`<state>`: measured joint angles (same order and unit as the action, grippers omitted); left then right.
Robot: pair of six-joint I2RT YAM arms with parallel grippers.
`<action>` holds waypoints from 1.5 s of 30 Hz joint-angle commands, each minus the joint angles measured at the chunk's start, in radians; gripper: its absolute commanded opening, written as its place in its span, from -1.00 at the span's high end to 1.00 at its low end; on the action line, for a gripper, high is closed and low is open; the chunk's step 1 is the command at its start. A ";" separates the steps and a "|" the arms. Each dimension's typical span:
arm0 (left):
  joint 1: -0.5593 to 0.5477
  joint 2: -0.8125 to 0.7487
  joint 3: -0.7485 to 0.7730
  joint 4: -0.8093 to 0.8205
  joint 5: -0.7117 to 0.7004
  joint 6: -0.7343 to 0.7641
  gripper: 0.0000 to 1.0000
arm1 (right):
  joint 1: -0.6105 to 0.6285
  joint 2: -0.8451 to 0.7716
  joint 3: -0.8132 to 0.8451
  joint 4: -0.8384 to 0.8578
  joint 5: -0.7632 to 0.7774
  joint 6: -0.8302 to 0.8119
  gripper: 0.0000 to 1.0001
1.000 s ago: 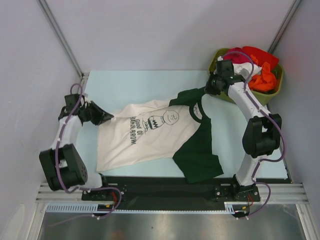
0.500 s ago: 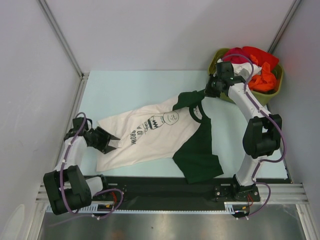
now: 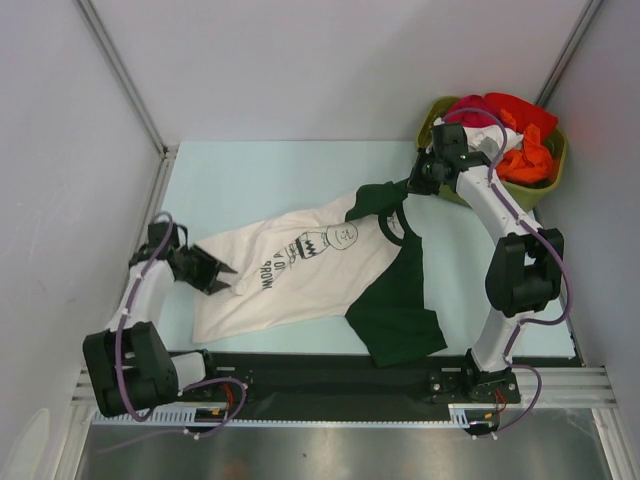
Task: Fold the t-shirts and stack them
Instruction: Fold the tshirt
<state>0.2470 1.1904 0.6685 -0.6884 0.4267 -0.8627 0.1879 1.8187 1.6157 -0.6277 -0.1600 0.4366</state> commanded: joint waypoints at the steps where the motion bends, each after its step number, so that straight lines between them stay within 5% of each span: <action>1: -0.095 0.024 0.307 -0.069 -0.249 0.224 0.06 | 0.002 -0.016 0.026 0.013 -0.018 -0.002 1.00; 12: -0.540 0.284 0.488 -0.341 -0.660 0.356 0.07 | 0.005 -0.036 -0.025 0.066 -0.062 0.005 1.00; 35: -0.565 0.411 0.382 -0.234 -0.612 0.416 -0.04 | -0.005 -0.056 -0.062 0.094 -0.093 -0.007 1.00; 45: -0.563 0.497 0.408 -0.200 -0.637 0.441 0.18 | -0.007 -0.062 -0.068 0.098 -0.082 -0.013 1.00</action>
<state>-0.3176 1.6768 1.0554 -0.9104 -0.1993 -0.4496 0.1856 1.8141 1.5513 -0.5575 -0.2428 0.4335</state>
